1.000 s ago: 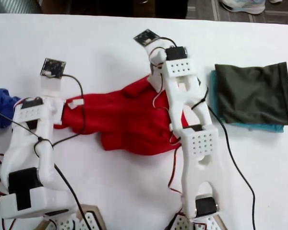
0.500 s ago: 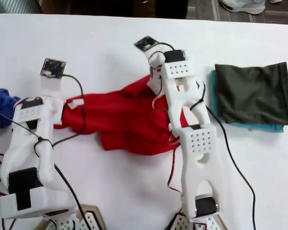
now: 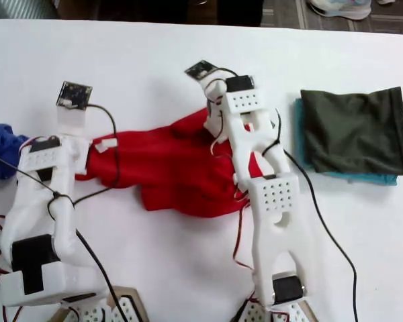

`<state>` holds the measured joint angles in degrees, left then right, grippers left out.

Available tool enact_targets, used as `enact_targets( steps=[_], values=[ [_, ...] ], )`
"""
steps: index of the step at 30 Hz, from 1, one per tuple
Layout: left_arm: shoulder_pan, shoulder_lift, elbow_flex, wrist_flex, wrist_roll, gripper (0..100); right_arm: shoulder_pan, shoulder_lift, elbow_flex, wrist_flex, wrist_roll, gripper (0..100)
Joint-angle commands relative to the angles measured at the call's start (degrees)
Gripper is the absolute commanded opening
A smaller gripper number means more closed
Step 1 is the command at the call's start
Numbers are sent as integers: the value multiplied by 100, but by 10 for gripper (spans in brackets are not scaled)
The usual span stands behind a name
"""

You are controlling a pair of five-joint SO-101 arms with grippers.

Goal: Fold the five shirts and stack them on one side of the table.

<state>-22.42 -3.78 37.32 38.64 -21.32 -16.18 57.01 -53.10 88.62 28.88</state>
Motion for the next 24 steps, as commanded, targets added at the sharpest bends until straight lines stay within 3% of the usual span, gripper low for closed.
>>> enact_targets(
  steps=[1,4,7,17,24],
  values=[
    [-62,-35,-75,-97,62,26,-57,-13,-79,-136,18,104],
    [-62,-35,-75,-97,62,26,-48,-22,-220,-119,26,94],
    [-62,-35,-75,-97,62,26,4,-22,-615,-84,18,11],
    [-44,-35,-66,-97,62,26,57,13,-2593,1130,18,21],
    [-44,-44,-57,-53,62,26,48,66,-2673,1226,26,22]
  ],
)
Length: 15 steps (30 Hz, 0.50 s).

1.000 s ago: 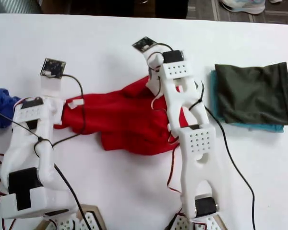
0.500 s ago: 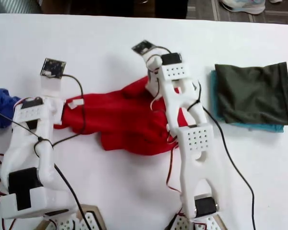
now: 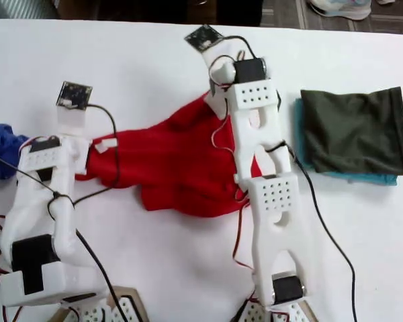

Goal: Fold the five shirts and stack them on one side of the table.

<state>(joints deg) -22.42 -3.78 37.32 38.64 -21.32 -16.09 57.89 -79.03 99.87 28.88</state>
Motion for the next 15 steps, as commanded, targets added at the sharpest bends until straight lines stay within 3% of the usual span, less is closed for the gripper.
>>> enact_targets(
  steps=[1,5,10,15],
  values=[
    [-44,-44,-57,-53,62,26,22,22,70,75,26,24],
    [-53,-44,-57,-53,62,26,-4,391,158,57,-9,27],
    [-53,-44,-57,-53,62,26,4,787,-519,22,-18,104],
    [-44,-44,-66,-53,62,26,13,1042,-985,22,0,91]
  ],
)
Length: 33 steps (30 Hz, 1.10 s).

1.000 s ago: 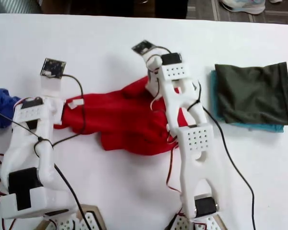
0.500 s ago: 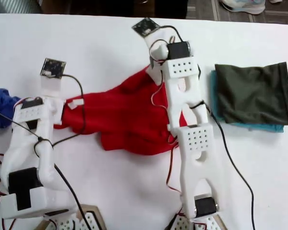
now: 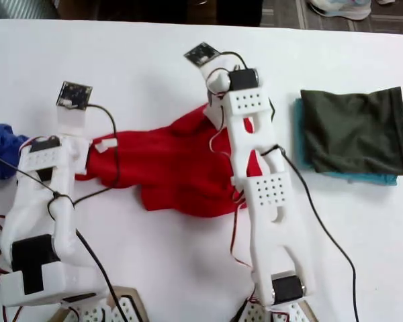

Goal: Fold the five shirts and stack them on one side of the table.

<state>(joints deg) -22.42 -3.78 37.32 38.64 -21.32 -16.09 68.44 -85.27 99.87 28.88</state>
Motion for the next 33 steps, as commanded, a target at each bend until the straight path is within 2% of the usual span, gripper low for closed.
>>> enact_targets(
  steps=[1,15,18,21,29,33],
  values=[
    [-44,-44,-66,-62,62,26,13,22,-396,22,0,91],
    [-62,-44,-75,-70,62,26,4,330,-404,57,0,90],
    [-62,-44,-75,-70,62,26,4,330,-422,48,18,19],
    [-62,-44,-75,-70,62,26,40,286,-431,48,18,20],
    [-62,-79,-75,-44,62,26,48,-453,-703,136,18,21],
    [-44,-88,-224,290,62,26,84,-989,-703,136,9,21]
  ],
)
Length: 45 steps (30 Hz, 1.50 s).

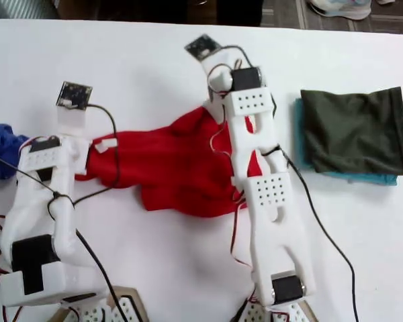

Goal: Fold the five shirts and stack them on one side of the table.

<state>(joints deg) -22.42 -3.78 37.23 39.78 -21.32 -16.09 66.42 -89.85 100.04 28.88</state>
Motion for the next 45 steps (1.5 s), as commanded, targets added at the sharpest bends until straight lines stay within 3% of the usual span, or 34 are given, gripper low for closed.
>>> enact_targets(
  steps=[1,6,12,21,25,33,45],
  values=[
    [-44,-88,-268,299,62,26,101,-927,-246,119,9,21],
    [-35,-97,-1112,1319,9,26,382,-1754,-246,127,-9,21],
    [-9,-105,-3495,3437,-334,26,884,-2870,-246,127,-273,20],
    [1196,-97,-7662,6242,-334,26,1147,-4708,-246,127,-281,20],
    [1231,-308,-8303,6251,-343,26,1429,-5710,9,127,-264,20],
    [1222,-1451,-8365,6242,-730,26,2141,-7125,563,84,-246,20],
    [1222,-2919,-8321,6171,-932,26,2264,-7837,554,-391,-246,20]
  ],
)
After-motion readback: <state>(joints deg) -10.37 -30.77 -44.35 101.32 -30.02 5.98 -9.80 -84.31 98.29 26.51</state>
